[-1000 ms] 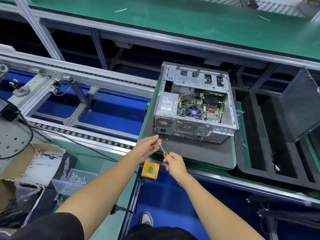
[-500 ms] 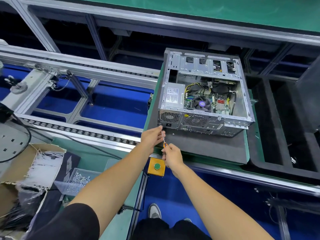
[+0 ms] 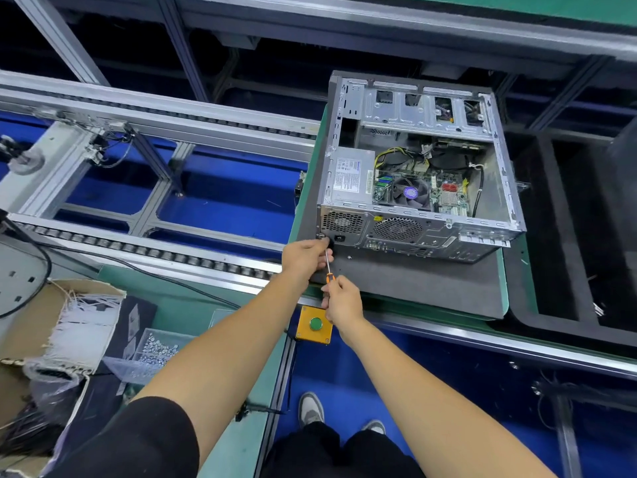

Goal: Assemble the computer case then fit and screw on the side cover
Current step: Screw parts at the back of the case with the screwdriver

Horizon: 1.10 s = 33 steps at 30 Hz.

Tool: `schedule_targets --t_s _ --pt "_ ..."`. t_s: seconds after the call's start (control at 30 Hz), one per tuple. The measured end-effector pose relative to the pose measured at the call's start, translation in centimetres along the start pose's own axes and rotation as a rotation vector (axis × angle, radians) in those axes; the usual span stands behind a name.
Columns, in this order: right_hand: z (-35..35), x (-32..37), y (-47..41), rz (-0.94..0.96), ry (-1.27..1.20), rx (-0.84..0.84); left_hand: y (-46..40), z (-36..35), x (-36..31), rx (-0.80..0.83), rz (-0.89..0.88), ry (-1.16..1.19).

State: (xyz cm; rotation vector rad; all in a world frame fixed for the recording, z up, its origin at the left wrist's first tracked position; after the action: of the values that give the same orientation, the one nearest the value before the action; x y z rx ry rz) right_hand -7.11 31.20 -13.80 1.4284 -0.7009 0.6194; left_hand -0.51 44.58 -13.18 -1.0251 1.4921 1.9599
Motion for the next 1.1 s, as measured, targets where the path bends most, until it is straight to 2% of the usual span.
schedule_targets --t_s 0.17,0.4,0.77,0.97,1.1 --pt "-0.3 0.3 0.1 0.079 0.019 -0.011 0.2 0.4 -0.4 -0.041 -0.063 -0.032" --pt "-0.6 0.0 0.1 0.064 0.019 -0.009 0.2 0.6 -0.6 -0.017 -0.071 -0.015" --pt "-2.7 -1.0 0.9 -0.151 -0.190 0.058 0.7 0.1 -1.2 0.020 -0.096 0.012" --pt "-3.3 -1.5 0.8 -0.227 -0.325 0.063 1.2 -0.3 -0.2 0.161 -0.051 -0.036" --pt "-3.4 -1.8 0.7 -0.264 -0.328 0.078 0.9 0.2 0.2 0.249 -0.047 -0.086"
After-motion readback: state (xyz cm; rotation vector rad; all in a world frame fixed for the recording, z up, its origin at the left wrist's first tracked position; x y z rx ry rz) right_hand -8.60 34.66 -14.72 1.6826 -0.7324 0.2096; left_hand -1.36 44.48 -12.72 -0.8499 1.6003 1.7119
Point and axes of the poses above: each hand's wrist, its own y-axis away from the middle knuckle, its own z-axis out of the back of the hand, x = y × z, the point moved 9 cm from there along -y, towards the middle knuckle, and after that the axes turned 8 degrees about -y, right-handed, at the moved point
